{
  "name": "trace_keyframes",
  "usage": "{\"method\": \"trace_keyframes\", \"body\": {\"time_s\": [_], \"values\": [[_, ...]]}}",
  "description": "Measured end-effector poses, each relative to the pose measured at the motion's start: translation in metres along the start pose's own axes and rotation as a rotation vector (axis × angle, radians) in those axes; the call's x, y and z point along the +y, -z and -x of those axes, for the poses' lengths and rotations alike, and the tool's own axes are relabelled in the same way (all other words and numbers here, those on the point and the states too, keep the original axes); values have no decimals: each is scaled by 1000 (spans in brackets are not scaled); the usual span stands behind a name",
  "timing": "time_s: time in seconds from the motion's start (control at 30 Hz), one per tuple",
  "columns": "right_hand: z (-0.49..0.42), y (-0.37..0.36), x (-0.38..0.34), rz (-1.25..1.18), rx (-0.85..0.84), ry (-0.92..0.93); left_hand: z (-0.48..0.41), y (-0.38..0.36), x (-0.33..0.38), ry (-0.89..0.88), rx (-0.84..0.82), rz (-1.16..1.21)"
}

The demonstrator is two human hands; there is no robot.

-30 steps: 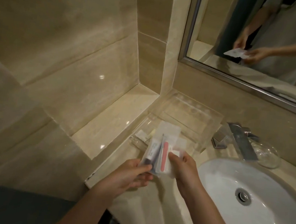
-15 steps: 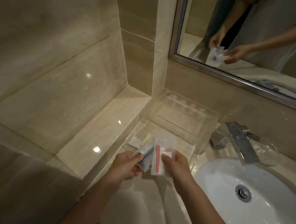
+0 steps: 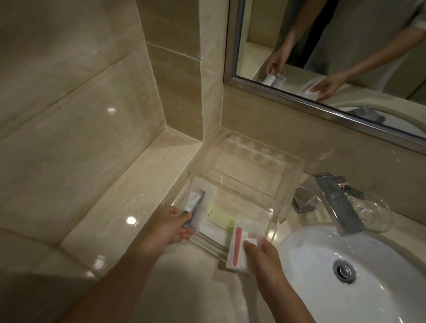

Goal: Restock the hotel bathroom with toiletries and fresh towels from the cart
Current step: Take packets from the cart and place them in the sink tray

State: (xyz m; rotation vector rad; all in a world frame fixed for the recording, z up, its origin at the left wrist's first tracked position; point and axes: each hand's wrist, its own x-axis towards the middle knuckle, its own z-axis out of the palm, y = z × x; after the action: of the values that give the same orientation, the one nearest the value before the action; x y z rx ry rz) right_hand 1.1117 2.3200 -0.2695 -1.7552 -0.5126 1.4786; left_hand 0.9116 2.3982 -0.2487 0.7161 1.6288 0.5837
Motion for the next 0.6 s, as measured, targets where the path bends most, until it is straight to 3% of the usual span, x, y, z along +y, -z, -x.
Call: {"method": "trace_keyframes", "body": {"time_s": [0.4, 0.6], "values": [[-6, 3, 5, -7, -9, -48, -30, 1, 0, -98, 97, -236], [-4, 1, 2, 48, -3, -30, -10, 1, 4, -399, 244, -892]]}}
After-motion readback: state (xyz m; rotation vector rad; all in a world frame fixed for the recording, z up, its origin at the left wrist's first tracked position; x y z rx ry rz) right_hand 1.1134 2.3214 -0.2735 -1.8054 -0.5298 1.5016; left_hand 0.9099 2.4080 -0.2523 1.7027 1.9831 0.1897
